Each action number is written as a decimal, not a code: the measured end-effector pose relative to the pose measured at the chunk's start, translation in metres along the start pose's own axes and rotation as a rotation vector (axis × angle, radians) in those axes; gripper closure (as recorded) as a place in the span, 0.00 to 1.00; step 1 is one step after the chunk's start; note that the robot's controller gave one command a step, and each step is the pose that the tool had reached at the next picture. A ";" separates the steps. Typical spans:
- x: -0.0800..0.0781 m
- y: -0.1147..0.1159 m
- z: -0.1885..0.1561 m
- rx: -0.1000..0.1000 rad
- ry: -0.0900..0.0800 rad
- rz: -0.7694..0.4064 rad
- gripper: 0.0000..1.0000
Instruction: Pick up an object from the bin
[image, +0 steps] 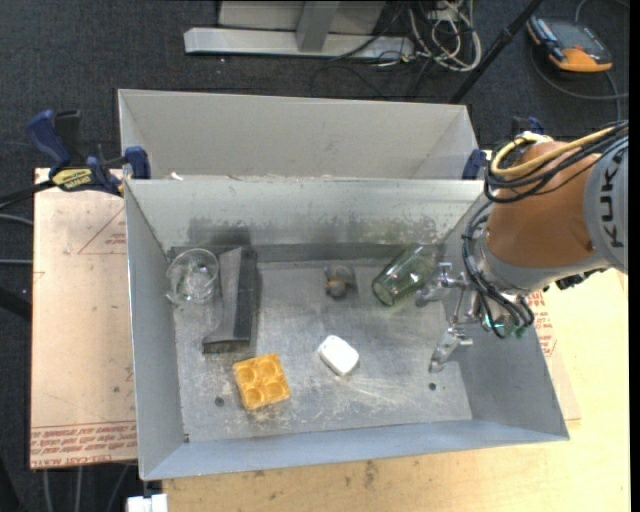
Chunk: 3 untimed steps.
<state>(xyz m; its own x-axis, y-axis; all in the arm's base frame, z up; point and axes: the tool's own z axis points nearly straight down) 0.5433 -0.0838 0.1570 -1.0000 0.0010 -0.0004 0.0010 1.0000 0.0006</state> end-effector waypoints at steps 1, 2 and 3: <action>-0.045 0.020 0.013 0.002 -0.004 -0.039 0.00; -0.066 0.062 0.024 0.000 -0.004 -0.063 0.00; -0.018 0.075 0.001 -0.002 0.006 -0.015 0.00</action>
Offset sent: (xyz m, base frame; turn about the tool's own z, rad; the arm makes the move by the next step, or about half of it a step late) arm 0.0657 0.0722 -0.0276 -0.0684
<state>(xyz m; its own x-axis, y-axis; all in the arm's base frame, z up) 0.5619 -0.0091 0.1557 -0.9999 -0.0140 0.0051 -0.0140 0.9999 0.0025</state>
